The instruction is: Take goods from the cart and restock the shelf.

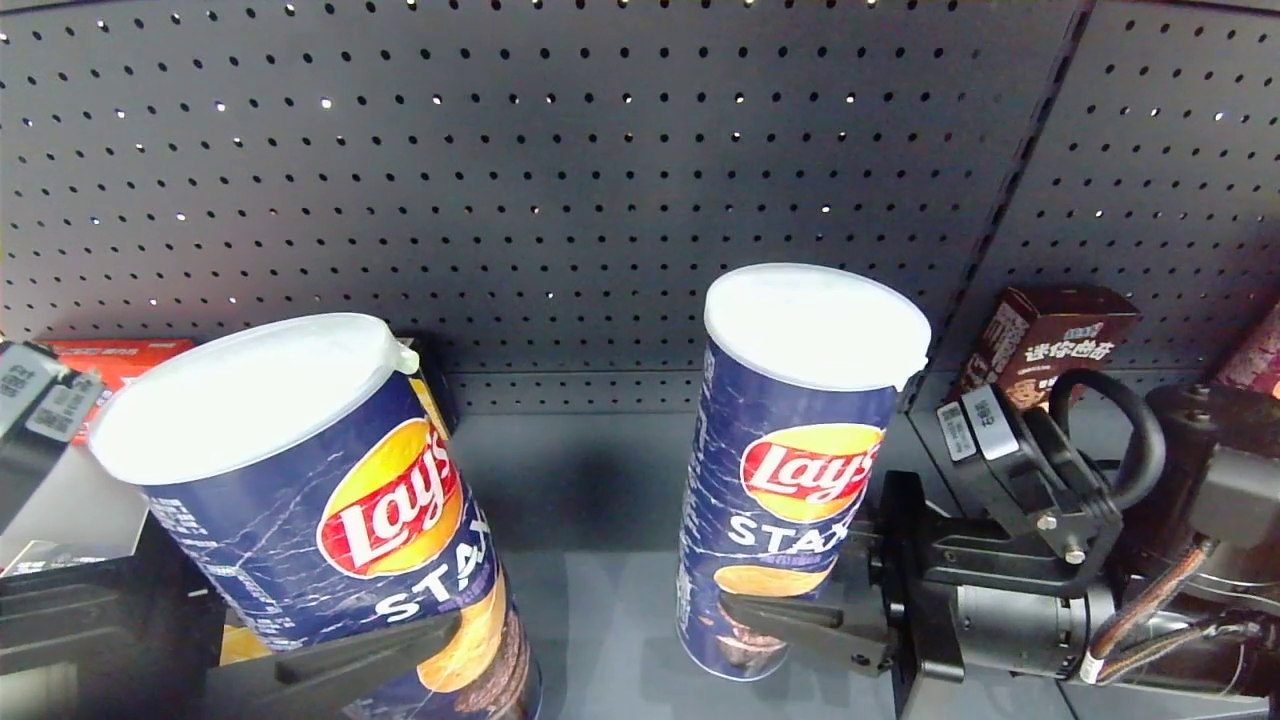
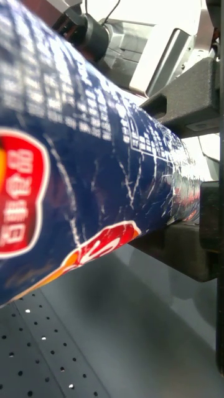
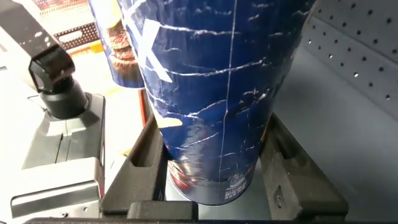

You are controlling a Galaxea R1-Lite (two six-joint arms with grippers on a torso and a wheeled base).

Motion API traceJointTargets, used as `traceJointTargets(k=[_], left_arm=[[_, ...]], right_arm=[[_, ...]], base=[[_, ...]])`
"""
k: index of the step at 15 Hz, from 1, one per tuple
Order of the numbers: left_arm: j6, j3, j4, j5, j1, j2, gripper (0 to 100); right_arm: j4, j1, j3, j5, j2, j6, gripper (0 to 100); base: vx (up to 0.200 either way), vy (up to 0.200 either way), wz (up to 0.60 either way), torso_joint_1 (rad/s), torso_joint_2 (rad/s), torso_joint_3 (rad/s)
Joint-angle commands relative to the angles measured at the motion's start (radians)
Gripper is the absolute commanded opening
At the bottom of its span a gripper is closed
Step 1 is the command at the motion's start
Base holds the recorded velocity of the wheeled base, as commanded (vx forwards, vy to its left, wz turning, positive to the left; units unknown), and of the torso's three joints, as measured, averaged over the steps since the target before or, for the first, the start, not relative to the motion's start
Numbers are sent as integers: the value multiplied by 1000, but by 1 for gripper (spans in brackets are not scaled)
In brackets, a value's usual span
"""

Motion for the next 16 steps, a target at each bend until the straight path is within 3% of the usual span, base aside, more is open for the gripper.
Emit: traceJointTargets(k=[1,16], left_arm=[[0,5,-1,0,1,1,0],[-2,15,-1,3,4,1,0]], right_arm=[[-16,2,34,0,7,-2,0],[-216,0,134,-2,153,1,0]], base=[[0,0,0,0,0,0],[0,0,0,0,0,0]])
